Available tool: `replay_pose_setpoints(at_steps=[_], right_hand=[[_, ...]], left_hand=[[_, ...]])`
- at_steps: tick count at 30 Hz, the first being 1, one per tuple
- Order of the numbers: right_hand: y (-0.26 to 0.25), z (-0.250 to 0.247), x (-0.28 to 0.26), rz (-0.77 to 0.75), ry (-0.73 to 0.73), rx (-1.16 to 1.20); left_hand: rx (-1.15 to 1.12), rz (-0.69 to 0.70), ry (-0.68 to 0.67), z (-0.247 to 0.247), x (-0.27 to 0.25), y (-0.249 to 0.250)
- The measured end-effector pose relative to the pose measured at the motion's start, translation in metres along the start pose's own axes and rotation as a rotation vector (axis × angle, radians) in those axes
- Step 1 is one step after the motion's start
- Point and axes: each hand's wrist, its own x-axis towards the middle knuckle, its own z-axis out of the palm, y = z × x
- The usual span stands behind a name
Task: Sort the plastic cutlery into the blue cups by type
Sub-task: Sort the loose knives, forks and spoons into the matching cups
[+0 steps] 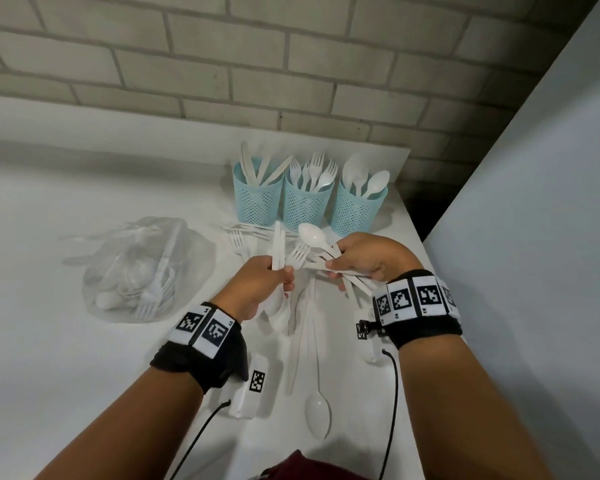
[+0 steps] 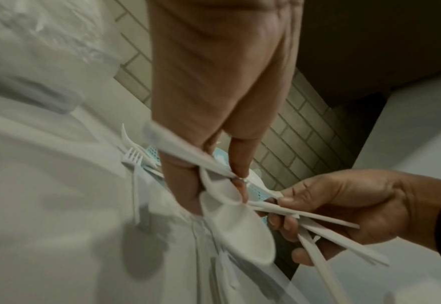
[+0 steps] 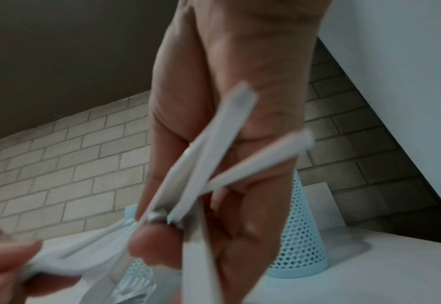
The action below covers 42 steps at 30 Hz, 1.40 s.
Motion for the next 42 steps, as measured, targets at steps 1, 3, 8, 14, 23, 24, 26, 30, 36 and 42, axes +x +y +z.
replay_pose_setpoints(at_steps=[1,3,8,14,23,24,26,30,36,42], right_hand=[[0.000,-0.003,0.001,-0.003,-0.021,-0.007],[0.001,-0.009,0.004,-0.020,-0.074,-0.004],[0.000,-0.009,0.006,-0.022,-0.148,0.107],[-0.004,0.000,-0.002,-0.004,-0.119,0.115],[0.013,0.016,-0.008,0.014,-0.032,0.263],[0.013,0.017,-0.007,0.001,-0.030,0.274],[0.011,0.020,-0.008,-0.022,0.000,0.277],[0.003,0.025,-0.006,-0.108,0.108,0.282],[-0.015,0.035,-0.008,-0.202,0.170,0.341],[-0.025,0.052,0.002,-0.223,0.166,0.305]], left_hand=[[-0.041,-0.014,0.022,0.001,0.002,0.000],[-0.150,-0.033,0.061,0.003,0.005,-0.001],[-0.212,-0.041,0.067,0.006,0.007,-0.001],[-0.181,-0.091,0.042,0.007,0.011,-0.002],[-0.199,-0.006,0.018,0.010,0.007,-0.007],[-0.220,-0.006,0.023,0.008,0.007,-0.008],[-0.262,-0.002,0.032,0.005,0.006,-0.009],[-0.313,0.038,0.034,0.002,0.009,-0.007],[-0.361,0.074,-0.060,0.005,0.013,-0.005],[-0.333,0.129,-0.083,0.006,0.014,-0.002]])
